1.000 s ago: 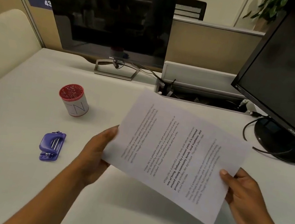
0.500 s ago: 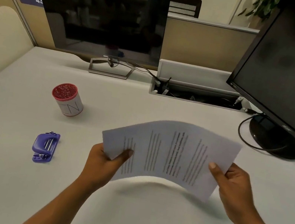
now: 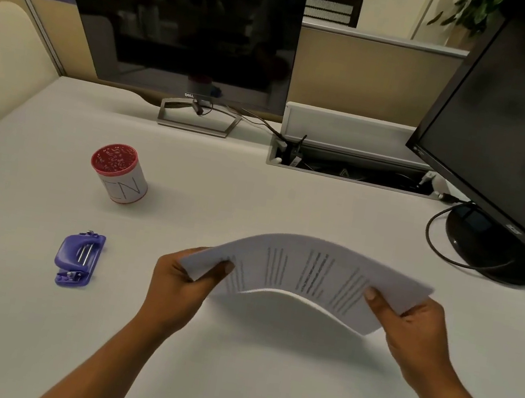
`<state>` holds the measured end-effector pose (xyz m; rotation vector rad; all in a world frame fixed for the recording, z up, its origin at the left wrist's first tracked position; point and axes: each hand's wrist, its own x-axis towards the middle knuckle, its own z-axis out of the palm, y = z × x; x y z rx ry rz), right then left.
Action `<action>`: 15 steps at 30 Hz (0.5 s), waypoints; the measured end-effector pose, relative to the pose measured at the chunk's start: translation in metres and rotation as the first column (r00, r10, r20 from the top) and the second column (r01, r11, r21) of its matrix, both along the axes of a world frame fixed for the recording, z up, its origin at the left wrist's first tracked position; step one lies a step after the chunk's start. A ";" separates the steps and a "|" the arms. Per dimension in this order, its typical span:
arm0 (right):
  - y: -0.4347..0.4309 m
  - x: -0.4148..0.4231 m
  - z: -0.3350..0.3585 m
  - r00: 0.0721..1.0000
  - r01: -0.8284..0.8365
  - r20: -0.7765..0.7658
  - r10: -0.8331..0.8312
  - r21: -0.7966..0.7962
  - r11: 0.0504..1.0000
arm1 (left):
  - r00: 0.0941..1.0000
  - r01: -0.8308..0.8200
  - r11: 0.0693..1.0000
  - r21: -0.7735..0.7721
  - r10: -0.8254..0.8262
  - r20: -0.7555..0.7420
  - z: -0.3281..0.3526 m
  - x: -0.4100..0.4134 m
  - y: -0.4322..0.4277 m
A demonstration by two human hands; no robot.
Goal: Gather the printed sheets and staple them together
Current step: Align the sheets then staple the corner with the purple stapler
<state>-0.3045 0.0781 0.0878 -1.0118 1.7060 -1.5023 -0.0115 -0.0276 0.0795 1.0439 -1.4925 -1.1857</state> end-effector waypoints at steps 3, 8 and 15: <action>-0.002 0.002 -0.013 1.000 0.023 0.008 -0.024 0.053 0.998 | 1.000 0.014 0.997 0.080 -0.013 -0.010 -0.006 -0.006 0.002; 0.001 0.000 -0.002 1.000 -0.013 -0.002 0.013 -0.019 1.000 | 1.000 0.011 1.000 -0.019 -0.011 0.017 0.002 -0.003 0.001; -0.001 0.003 -0.011 1.000 -0.024 -0.018 0.026 0.078 0.997 | 1.000 0.029 0.998 0.051 -0.030 0.007 -0.002 -0.005 0.000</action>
